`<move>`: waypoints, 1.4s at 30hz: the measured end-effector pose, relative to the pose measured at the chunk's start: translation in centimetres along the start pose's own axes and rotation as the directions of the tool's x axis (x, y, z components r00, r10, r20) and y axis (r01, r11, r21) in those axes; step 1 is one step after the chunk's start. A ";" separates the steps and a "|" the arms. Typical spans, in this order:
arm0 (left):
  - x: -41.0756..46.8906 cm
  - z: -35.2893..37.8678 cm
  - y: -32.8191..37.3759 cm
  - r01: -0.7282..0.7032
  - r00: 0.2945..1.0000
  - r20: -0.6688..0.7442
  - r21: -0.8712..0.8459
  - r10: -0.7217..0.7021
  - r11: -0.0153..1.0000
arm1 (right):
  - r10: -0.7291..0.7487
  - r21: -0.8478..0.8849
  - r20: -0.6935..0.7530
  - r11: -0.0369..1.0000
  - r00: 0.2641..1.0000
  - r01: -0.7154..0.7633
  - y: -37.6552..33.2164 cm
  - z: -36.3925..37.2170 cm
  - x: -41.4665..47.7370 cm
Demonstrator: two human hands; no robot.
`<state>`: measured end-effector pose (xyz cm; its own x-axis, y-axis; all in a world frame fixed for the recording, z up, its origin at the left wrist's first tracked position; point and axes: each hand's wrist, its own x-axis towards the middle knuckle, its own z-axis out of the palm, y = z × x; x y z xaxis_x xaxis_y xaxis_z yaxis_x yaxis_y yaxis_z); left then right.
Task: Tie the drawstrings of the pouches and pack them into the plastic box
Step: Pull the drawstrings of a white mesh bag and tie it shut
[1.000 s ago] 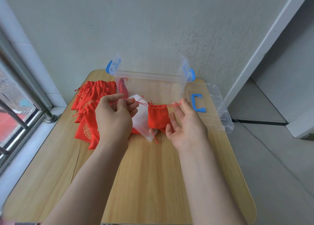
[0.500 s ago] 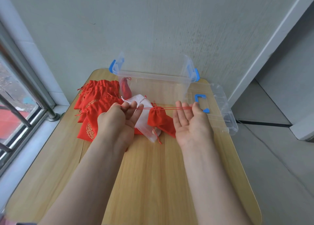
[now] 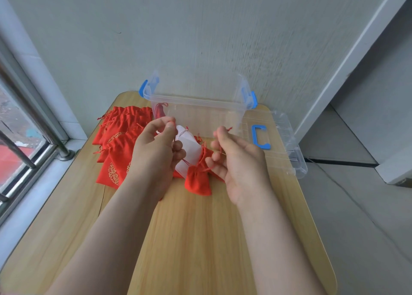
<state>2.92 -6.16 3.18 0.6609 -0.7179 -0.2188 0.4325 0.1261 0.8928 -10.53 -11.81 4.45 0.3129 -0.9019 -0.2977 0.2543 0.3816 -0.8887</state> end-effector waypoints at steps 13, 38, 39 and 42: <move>-1.2 0.5 0.2 0.040 0.945 0.319 0.101 -0.070 0.994 | -0.089 -0.363 0.205 0.918 0.975 0.161 0.3 -0.3 0.4; -0.8 -0.1 0.0 -0.172 0.833 0.514 0.594 -0.205 0.786 | -0.348 -0.430 0.168 0.816 0.922 0.386 -0.1 -1.7 0.7; -0.8 -0.1 0.0 -0.170 0.825 0.525 0.585 -0.210 0.793 | -0.362 -0.446 0.156 0.804 0.919 0.393 -0.1 -1.7 0.8; -1.0 -0.1 0.1 -0.185 0.813 0.547 0.567 -0.200 0.803 | -0.376 -0.474 0.144 0.785 0.915 0.398 -0.4 -1.9 0.7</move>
<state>2.41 -5.35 3.45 0.1152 -0.9834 -0.1405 -0.1228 -0.1545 0.9803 -12.17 -12.94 3.89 0.3228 -0.9398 0.1124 -0.1100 -0.1552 -0.9817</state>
